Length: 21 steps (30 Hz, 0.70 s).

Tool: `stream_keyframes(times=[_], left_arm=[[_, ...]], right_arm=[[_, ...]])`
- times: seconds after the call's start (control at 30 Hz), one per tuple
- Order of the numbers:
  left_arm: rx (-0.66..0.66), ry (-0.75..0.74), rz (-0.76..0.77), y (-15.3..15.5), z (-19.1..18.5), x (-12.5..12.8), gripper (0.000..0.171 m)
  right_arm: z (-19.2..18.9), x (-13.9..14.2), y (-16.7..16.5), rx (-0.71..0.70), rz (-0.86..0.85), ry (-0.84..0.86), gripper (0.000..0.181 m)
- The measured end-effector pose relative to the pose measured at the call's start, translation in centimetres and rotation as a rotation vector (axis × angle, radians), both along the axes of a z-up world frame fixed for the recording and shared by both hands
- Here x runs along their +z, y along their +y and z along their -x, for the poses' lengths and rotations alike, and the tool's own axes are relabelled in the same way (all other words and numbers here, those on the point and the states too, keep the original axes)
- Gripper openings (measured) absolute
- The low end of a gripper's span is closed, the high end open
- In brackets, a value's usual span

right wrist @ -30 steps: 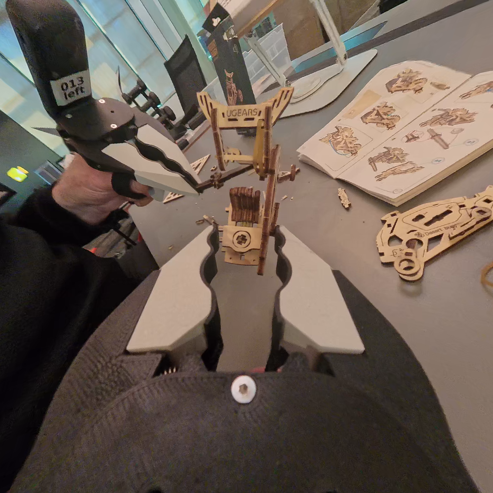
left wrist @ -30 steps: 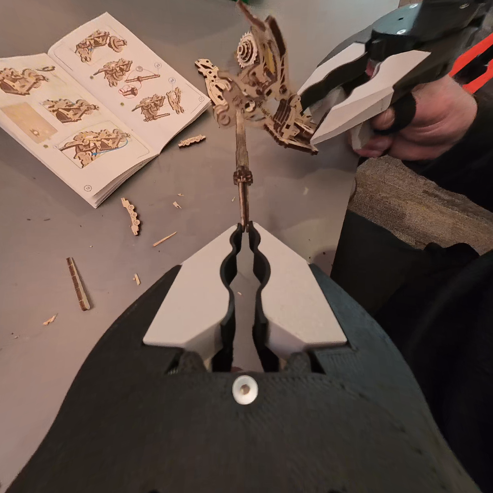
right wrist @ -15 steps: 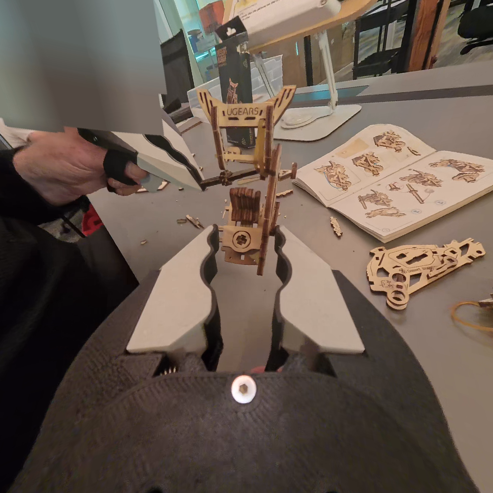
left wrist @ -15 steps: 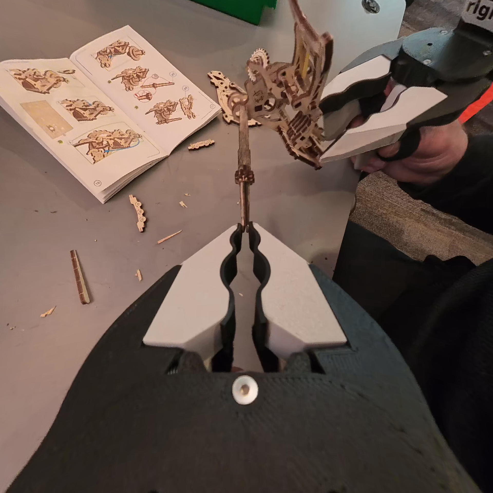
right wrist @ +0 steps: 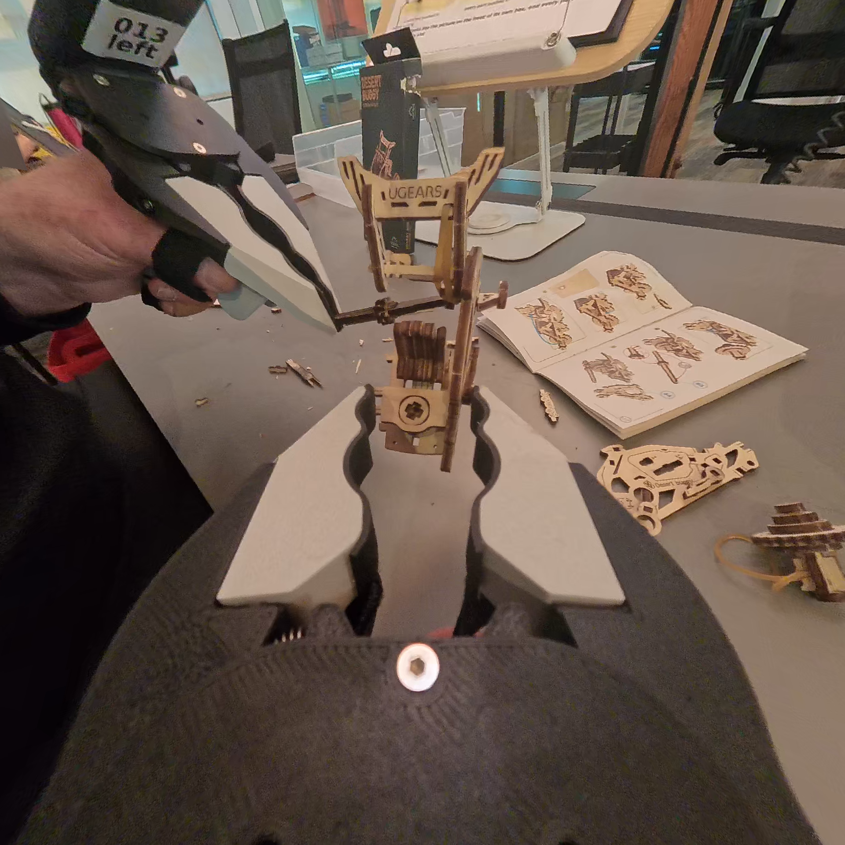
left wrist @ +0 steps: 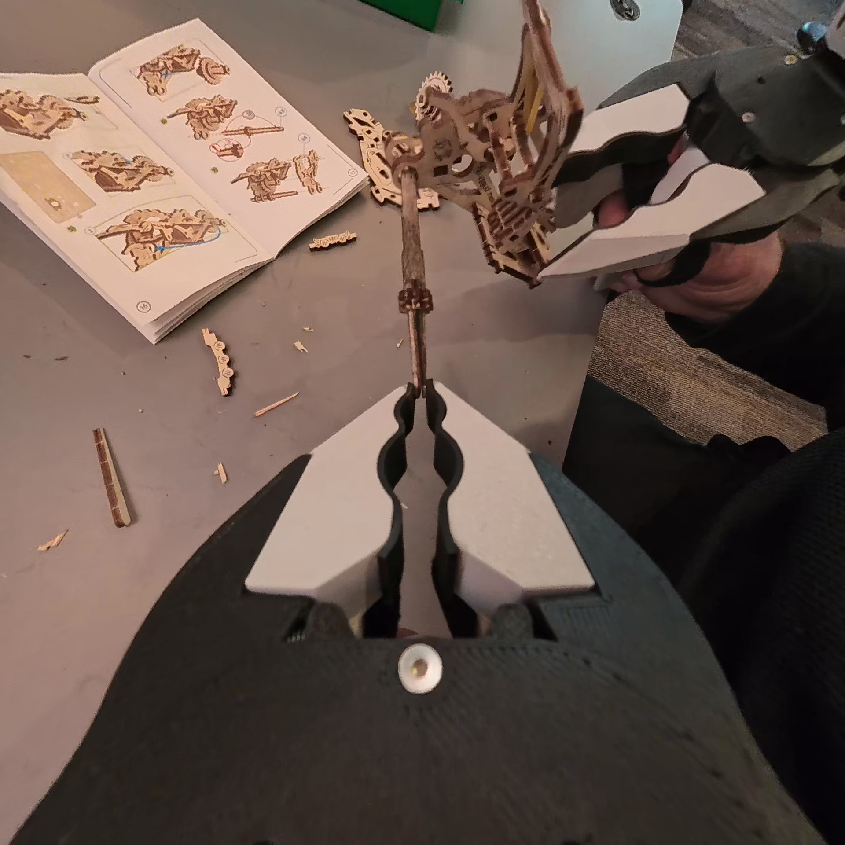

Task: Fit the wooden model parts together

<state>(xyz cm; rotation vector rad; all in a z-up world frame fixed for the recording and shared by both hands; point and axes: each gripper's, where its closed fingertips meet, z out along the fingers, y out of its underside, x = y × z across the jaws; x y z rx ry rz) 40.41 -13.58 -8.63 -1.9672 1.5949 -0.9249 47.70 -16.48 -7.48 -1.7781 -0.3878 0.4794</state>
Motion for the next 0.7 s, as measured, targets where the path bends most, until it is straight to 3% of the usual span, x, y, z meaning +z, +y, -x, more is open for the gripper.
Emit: stream_keyframes(times=[0.33,0.57,0.7], left_arm=[[-0.032,-0.001,0.049,-0.5,-0.1,0.5,0.002],[-0.046,-0.017,0.062,-0.7,-0.3,0.7,0.002],[-0.046,-0.102,0.181,-1.4,-0.7,1.4,0.002]], right_arm=[[0.2,-0.6,-0.3,0.031,-0.043,-0.330,0.039],[0.3,-0.3,-0.3,0.040,-0.047,-0.328,0.039],[0.8,-0.2,-0.4,0.047,-0.062,-0.379,0.039]])
